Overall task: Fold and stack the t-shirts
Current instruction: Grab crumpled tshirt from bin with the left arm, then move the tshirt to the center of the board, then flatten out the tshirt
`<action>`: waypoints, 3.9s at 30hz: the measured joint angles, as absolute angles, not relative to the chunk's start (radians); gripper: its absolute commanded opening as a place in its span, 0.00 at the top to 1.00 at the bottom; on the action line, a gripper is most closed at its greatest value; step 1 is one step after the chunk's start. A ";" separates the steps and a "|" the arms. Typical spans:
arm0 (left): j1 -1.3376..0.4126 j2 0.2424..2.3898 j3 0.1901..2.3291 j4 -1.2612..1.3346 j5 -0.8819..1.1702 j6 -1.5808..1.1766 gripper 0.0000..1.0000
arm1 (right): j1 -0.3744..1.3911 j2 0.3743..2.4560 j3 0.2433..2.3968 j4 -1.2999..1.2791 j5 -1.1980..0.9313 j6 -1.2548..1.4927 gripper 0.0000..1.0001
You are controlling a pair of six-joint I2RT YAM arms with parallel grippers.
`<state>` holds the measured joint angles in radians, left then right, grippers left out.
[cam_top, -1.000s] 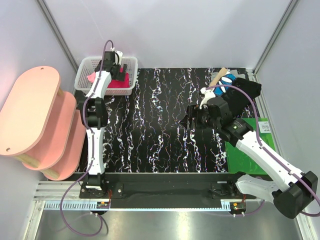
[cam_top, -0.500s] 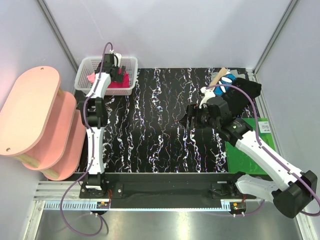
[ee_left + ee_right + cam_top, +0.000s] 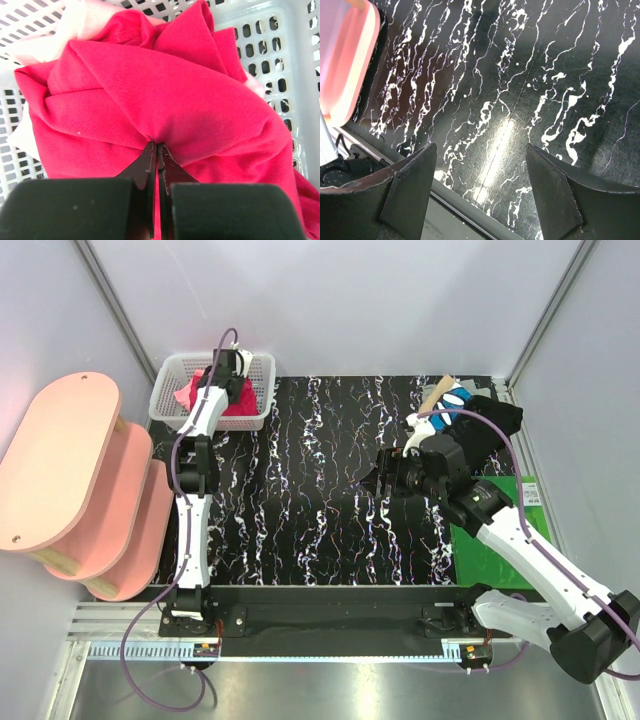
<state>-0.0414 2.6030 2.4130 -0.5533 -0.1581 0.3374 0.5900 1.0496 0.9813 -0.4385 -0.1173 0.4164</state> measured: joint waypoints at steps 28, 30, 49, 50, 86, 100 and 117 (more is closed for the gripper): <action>-0.166 1.371 1.969 -0.774 0.234 0.138 1.00 | 0.591 0.981 0.959 -0.461 -0.121 0.372 0.29; -0.186 1.301 1.889 -0.804 0.270 0.146 1.00 | 0.591 0.978 0.959 -0.461 -0.121 0.370 0.30; -0.303 1.244 1.584 -0.999 0.372 0.256 1.00 | 0.593 0.998 0.972 -0.484 -0.096 0.371 0.32; -0.336 1.266 1.628 -1.004 0.362 0.252 1.00 | 0.593 1.000 0.972 -0.488 -0.089 0.371 0.32; -0.099 1.040 0.983 -0.810 0.144 0.440 0.02 | 0.595 1.169 0.946 -0.490 -0.047 0.381 0.25; -0.304 1.144 1.046 -0.819 0.250 0.393 0.13 | 0.596 1.539 0.979 -0.444 -0.110 0.418 0.32; -0.315 1.254 0.942 -0.743 0.179 0.381 0.21 | 0.615 1.625 0.972 -0.386 -0.165 0.446 0.36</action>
